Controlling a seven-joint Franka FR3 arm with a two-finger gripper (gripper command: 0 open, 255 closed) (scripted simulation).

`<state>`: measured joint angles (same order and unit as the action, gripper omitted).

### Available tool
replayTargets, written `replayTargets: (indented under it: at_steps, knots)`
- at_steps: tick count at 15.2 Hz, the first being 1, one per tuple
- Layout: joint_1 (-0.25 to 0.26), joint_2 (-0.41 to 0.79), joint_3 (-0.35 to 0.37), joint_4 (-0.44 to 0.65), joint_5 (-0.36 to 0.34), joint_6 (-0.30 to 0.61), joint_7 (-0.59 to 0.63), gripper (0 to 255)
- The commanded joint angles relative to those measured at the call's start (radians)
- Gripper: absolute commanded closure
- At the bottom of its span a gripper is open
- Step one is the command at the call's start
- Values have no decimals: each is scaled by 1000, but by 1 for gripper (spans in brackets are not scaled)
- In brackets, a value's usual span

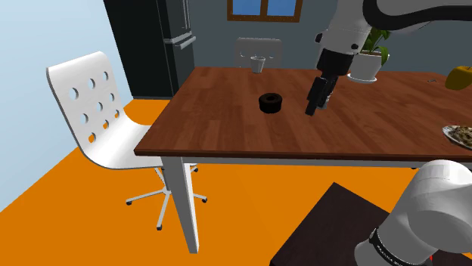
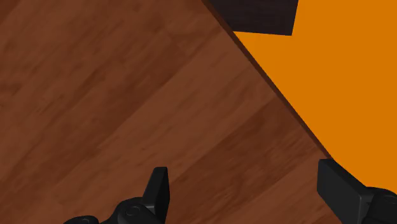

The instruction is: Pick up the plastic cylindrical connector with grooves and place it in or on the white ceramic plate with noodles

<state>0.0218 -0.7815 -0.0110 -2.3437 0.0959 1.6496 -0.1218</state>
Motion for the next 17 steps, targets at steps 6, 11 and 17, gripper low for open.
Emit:
replayTargets:
  at_steps: [6, 11, 17]
  knots:
    - [-27, 81, -101, 85, -78, -32, -136, 0]
    - [-45, 187, -195, 198, -141, -59, -270, 0]
    - [-56, 346, -304, 374, -186, -92, -436, 0]
